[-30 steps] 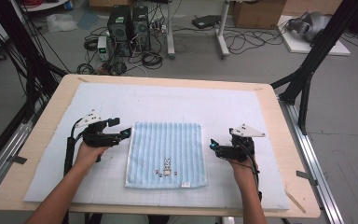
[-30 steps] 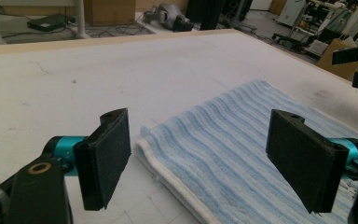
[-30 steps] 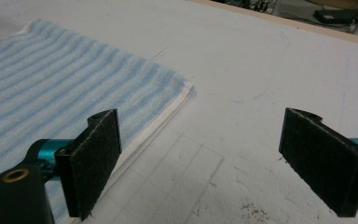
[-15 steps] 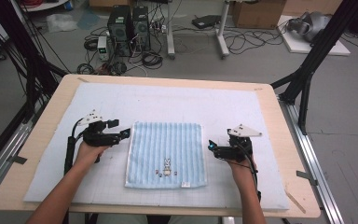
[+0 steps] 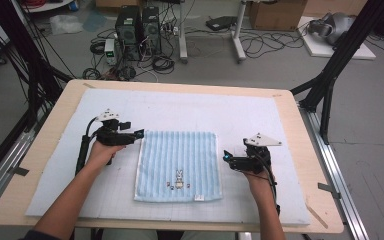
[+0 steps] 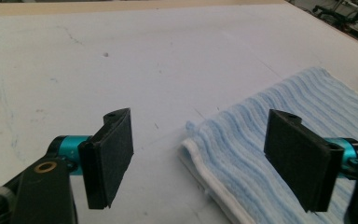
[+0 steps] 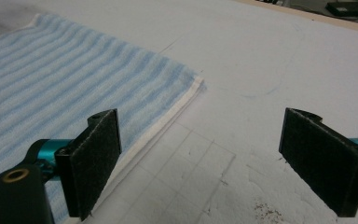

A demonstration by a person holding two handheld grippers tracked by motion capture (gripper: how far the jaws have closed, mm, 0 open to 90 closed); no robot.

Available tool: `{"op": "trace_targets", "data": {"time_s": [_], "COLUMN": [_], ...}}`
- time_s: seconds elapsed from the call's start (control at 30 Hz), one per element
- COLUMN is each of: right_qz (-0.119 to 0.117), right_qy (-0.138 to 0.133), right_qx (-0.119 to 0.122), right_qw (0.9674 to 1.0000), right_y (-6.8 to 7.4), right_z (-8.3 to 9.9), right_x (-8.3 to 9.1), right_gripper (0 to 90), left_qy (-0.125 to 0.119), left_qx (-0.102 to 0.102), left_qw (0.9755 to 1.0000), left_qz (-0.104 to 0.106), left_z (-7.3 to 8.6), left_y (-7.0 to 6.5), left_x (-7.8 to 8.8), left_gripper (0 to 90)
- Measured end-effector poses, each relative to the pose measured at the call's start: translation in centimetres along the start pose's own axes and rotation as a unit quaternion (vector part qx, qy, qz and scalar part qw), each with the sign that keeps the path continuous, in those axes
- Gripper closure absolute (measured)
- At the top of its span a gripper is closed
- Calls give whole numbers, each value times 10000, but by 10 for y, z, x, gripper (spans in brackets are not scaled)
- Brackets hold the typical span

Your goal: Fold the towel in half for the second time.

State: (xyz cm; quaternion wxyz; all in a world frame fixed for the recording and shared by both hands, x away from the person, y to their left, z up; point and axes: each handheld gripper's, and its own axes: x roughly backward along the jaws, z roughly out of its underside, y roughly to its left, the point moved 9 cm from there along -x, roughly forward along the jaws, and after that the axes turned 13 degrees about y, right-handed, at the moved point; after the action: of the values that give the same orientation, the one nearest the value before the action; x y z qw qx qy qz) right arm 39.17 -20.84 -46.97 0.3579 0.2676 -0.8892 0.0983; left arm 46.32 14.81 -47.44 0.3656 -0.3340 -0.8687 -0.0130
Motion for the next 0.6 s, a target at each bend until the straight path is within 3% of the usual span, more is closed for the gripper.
{"op": "trace_targets", "data": {"time_s": [0.33,0.43,0.6], "right_qz": [-34,-32,-47], "right_qy": [65,107,157], "right_qx": [5,32,76], "right_qw": [10000,9999,9998], "right_y": [1,2,4], "right_z": [1,2,3], "right_x": [-2,-3,-6], "right_gripper": [122,122,122], "left_qy": [543,593,712], "left_qx": [-222,-358,-783], "left_qw": [9976,9968,9931], "left_qz": [-363,-406,-496], "left_z": [9,10,12], "left_y": [2,0,-8], "left_x": [-31,-33,-36], "left_gripper": [290,377,551]}}
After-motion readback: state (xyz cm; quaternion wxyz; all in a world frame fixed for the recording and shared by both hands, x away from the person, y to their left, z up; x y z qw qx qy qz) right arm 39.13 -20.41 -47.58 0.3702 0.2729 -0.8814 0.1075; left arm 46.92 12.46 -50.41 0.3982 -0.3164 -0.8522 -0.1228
